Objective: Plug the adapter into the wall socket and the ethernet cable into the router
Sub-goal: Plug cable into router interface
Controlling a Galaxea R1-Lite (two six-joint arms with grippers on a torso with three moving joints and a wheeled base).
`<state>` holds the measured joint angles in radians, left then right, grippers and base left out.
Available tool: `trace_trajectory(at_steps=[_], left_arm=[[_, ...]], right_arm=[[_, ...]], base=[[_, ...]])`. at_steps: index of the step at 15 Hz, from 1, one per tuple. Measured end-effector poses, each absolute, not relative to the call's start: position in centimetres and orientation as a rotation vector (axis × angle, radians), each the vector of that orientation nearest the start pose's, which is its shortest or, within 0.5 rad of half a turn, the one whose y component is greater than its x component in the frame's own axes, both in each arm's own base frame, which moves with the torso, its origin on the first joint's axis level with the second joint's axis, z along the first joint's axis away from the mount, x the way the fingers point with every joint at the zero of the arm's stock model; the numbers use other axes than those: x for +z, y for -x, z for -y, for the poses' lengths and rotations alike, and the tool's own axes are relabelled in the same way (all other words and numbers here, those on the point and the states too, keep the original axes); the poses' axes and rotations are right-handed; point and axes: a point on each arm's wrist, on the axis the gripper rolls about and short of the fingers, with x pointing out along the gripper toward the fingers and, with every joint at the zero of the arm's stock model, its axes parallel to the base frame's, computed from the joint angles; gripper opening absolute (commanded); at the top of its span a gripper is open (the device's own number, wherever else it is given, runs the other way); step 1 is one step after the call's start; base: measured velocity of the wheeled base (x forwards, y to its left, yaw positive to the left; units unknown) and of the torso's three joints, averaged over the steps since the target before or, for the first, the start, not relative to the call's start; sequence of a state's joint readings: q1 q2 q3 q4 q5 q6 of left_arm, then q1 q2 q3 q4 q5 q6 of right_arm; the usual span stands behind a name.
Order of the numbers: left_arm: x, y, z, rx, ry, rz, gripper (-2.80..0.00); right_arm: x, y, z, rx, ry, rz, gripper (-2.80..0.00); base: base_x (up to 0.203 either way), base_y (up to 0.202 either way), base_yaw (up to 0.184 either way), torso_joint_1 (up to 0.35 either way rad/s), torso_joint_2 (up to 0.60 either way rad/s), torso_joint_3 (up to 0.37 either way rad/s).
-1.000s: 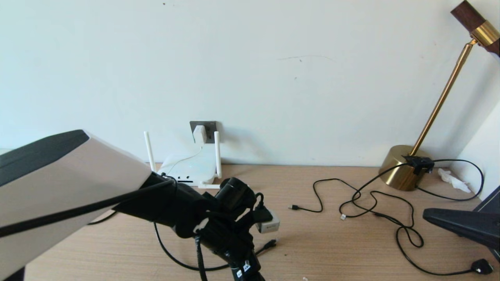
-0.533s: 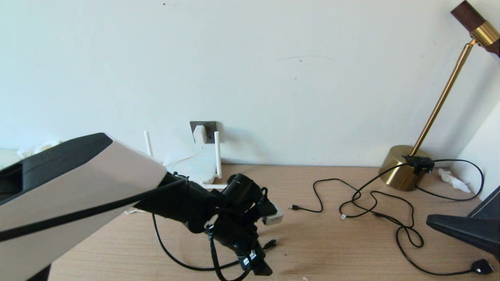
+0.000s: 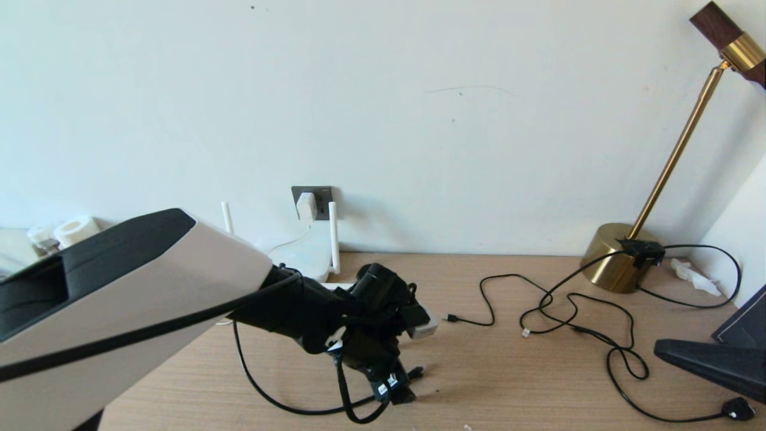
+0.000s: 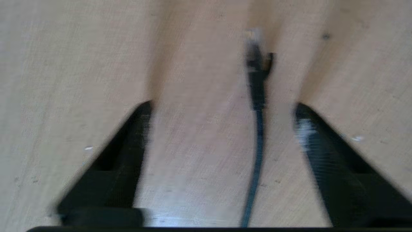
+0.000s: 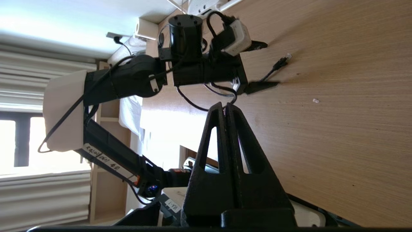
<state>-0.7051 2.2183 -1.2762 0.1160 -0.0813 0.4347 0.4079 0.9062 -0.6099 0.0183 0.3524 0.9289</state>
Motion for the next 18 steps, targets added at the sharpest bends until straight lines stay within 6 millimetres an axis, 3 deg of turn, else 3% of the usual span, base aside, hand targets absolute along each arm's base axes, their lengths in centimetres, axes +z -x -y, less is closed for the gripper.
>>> trace_trajectory(at_steps=[14, 16, 18], left_arm=[[5.3, -28.9, 27.9, -1.041, -0.686, -0.808, -2.80], [6.5, -28.9, 28.1, -1.048, -0.666, -0.707, -2.80], [10.1, -29.0, 28.2, -1.048, -0.668, -0.526, -2.80]], right_arm=[[22.8, -8.8, -4.6, 0.557, -0.876, -0.642, -2.80], [24.0, -9.3, -4.9, 0.568, -0.899, -0.628, -2.80], [25.6, -10.1, -5.3, 0.586, -0.978, -0.640, -2.80]], base=[[0.000, 0.000, 0.000, 0.000, 0.00, 0.000], [0.000, 0.000, 0.000, 0.000, 0.00, 0.000], [0.000, 0.000, 0.000, 0.000, 0.00, 0.000]])
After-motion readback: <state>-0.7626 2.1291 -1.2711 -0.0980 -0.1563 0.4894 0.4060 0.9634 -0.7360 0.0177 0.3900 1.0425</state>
